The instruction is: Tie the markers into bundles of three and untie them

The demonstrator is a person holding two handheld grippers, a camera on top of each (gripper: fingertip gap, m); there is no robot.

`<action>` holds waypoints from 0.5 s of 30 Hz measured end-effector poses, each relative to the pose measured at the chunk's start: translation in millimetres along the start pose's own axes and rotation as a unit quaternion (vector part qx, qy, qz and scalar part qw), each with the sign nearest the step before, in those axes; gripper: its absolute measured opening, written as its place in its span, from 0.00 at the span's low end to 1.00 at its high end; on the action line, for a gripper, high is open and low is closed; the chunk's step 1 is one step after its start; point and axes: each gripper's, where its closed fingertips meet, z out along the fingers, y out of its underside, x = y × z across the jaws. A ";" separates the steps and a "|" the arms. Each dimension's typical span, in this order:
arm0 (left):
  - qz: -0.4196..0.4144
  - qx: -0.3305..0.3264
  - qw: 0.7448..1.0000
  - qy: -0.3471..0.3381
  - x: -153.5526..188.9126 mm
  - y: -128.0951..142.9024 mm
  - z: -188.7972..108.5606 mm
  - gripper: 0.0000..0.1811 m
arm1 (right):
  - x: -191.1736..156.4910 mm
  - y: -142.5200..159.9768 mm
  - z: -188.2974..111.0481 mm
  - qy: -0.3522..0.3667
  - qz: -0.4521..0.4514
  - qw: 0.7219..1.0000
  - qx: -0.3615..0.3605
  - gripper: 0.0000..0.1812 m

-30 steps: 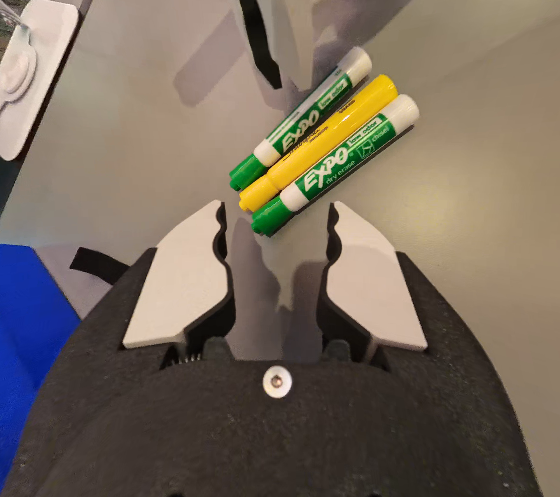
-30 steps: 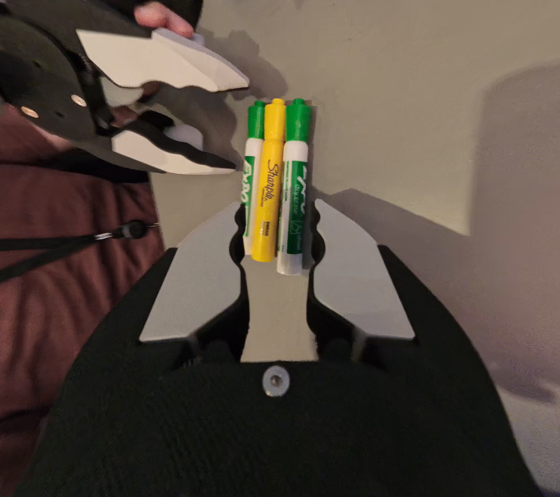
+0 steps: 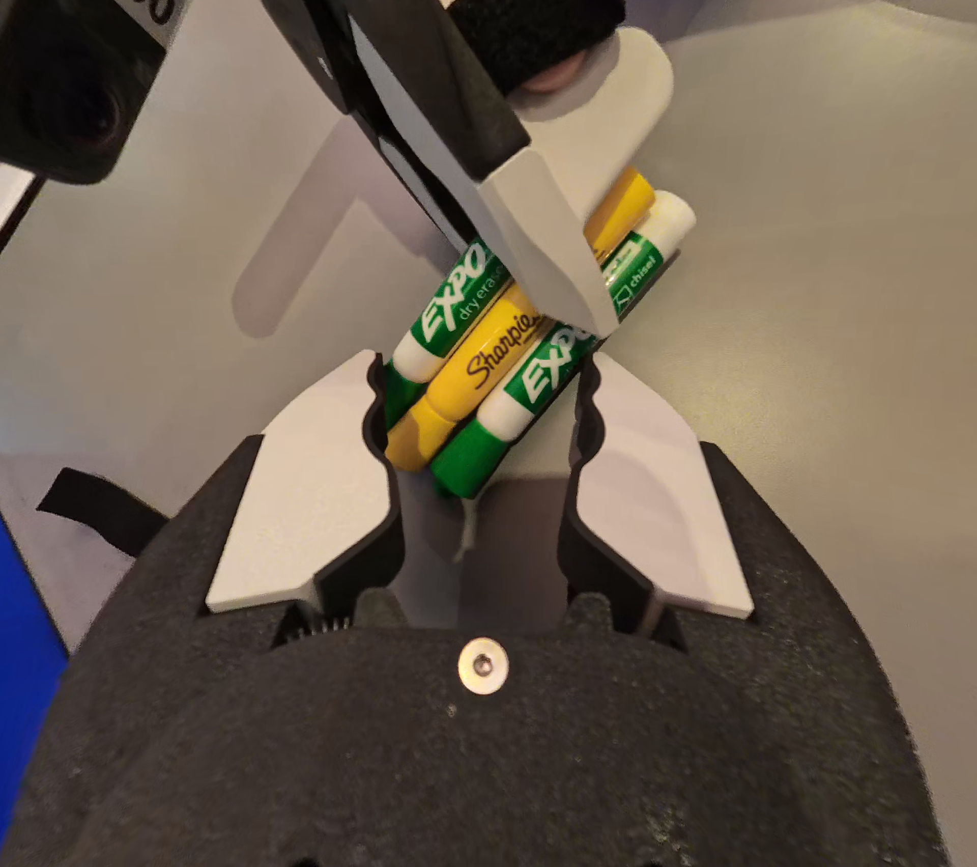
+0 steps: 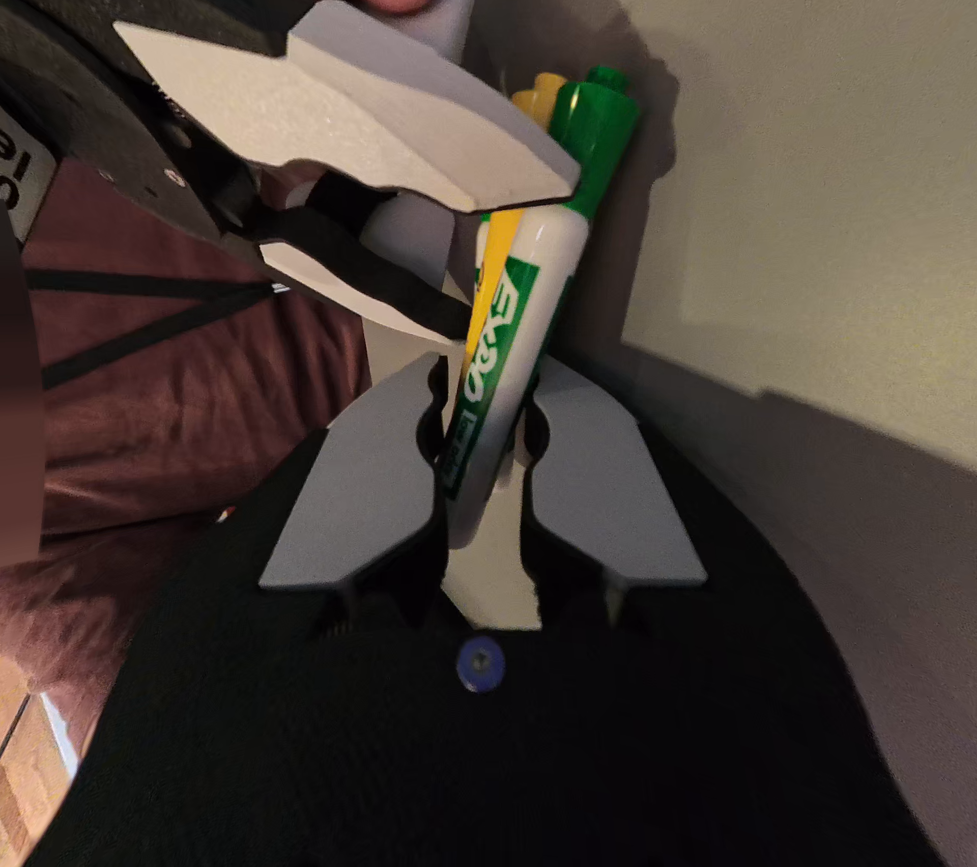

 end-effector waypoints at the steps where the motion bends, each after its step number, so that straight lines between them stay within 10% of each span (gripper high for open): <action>1: -0.002 0.003 1.000 0.001 -0.2 0.4 -0.2 0.39 | 0.0 0.1 0.2 -0.001 0.000 1.000 -0.006 0.16; 15: -0.003 0.007 1.000 0.011 3.1 4.0 -6.1 0.45 | -3.0 6.1 10.1 0.062 -0.056 0.995 -0.061 0.15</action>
